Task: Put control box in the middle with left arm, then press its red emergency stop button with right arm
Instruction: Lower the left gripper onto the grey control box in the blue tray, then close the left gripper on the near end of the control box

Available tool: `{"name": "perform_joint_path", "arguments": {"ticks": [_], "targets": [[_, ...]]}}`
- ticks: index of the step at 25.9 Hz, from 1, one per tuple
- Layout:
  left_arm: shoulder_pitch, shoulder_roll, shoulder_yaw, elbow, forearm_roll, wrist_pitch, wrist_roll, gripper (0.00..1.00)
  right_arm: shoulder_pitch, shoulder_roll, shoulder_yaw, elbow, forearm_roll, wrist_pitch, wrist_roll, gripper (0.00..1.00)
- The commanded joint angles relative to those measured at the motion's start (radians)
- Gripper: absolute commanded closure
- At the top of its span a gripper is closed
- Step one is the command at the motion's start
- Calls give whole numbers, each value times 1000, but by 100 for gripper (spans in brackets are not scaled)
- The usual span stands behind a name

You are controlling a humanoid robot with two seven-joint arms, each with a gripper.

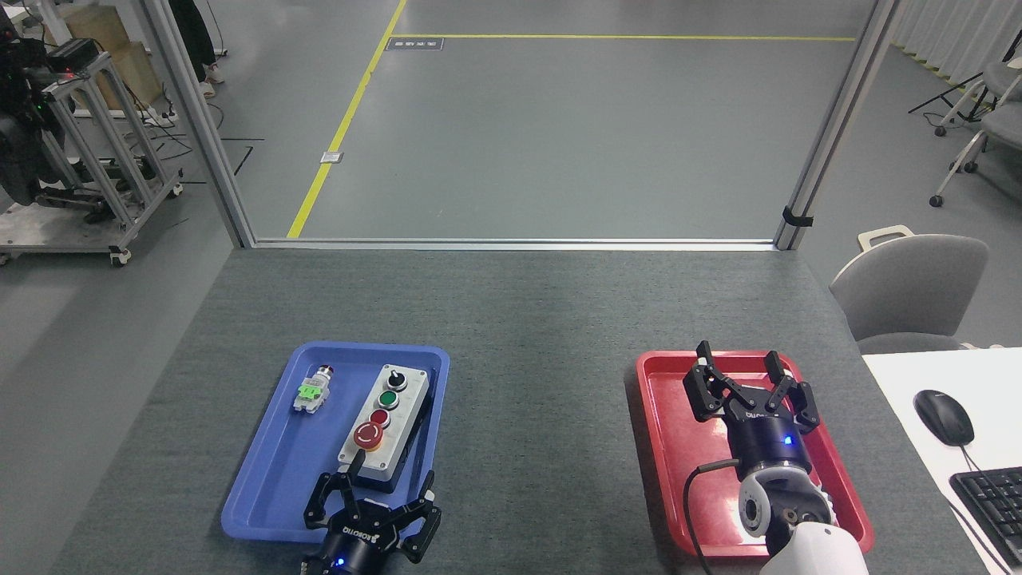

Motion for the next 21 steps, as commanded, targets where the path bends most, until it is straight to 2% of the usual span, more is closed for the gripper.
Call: {"name": "perform_joint_path", "arguments": {"ticks": [1,5,17,21], "targets": [[-81,-7,-11,120,-7,55,-6,2,-1,2,0,0,0,2,-1,0],[-113,-6,-11,177,-7,81,-7,2,-1,0,0,0,0,0,-1,0],[-124,5,-8,180,-12,136,-9,2,-1,0,-2,0,0,2,-1,0],[-154,5,-8,224,-12,138,-9,2,-1,0,-2,2,0,2,-1,0]]}}
